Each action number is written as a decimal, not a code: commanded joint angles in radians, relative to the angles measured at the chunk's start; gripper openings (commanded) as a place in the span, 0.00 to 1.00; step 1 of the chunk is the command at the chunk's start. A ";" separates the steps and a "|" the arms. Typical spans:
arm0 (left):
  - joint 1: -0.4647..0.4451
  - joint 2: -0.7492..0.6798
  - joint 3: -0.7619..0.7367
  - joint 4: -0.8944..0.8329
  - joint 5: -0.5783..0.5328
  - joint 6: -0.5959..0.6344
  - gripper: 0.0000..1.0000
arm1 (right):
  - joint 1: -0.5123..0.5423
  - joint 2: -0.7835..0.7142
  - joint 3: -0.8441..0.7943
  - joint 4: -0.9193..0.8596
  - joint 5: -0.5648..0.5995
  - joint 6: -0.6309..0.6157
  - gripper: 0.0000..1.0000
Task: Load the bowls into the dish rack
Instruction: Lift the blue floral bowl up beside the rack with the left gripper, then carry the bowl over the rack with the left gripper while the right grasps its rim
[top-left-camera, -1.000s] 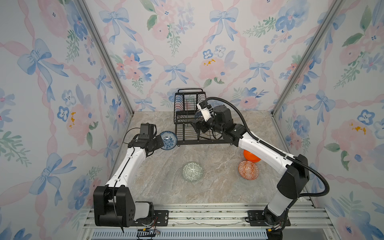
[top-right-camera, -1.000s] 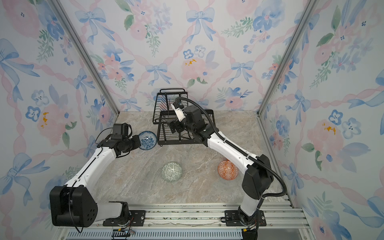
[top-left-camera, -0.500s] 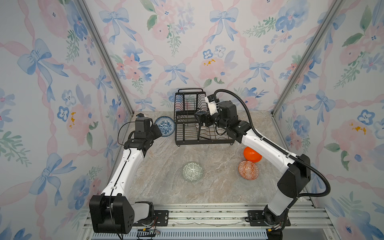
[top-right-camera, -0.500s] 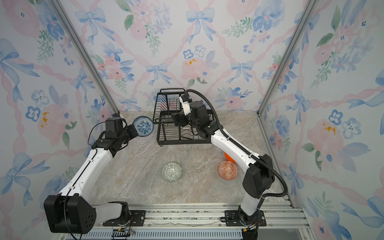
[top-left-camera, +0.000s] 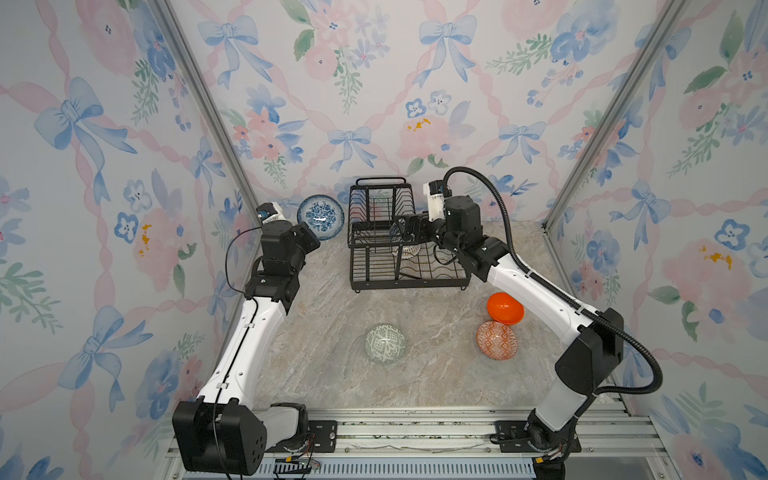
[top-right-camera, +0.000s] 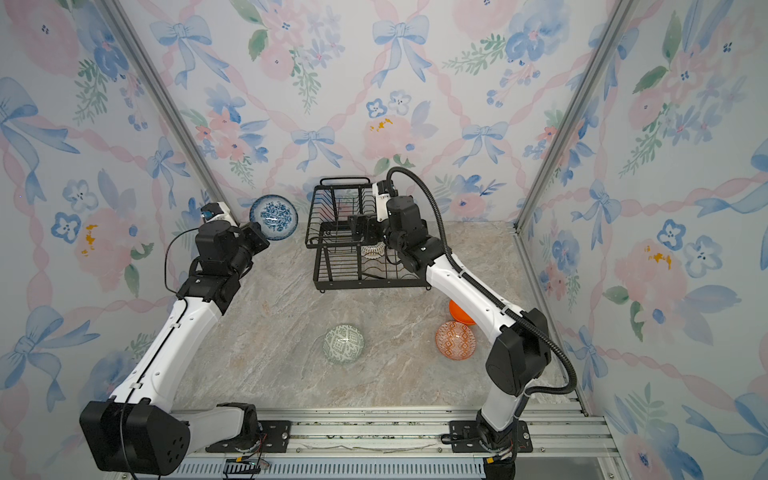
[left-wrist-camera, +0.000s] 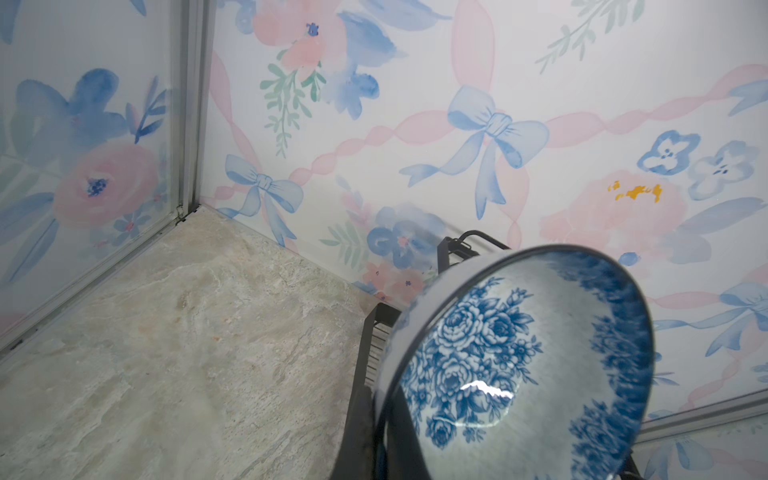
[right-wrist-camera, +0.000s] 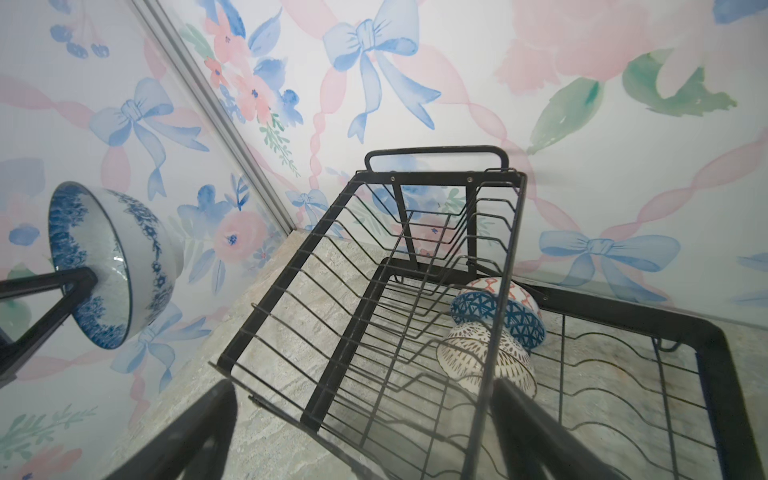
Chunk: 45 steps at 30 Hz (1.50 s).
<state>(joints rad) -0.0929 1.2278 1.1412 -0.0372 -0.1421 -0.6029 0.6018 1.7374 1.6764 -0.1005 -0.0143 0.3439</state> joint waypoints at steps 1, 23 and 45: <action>-0.058 -0.015 -0.007 0.236 -0.086 0.033 0.00 | -0.030 0.008 0.080 0.028 0.012 0.156 0.97; -0.230 0.257 0.148 0.509 -0.214 0.197 0.00 | 0.016 0.124 0.275 0.246 0.009 0.637 0.97; -0.366 0.423 0.263 0.582 -0.261 0.384 0.00 | 0.072 0.203 0.343 0.250 0.080 0.901 0.99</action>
<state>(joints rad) -0.4477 1.6394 1.3666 0.4545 -0.3813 -0.2562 0.6640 1.9251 1.9751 0.1497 0.0364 1.2125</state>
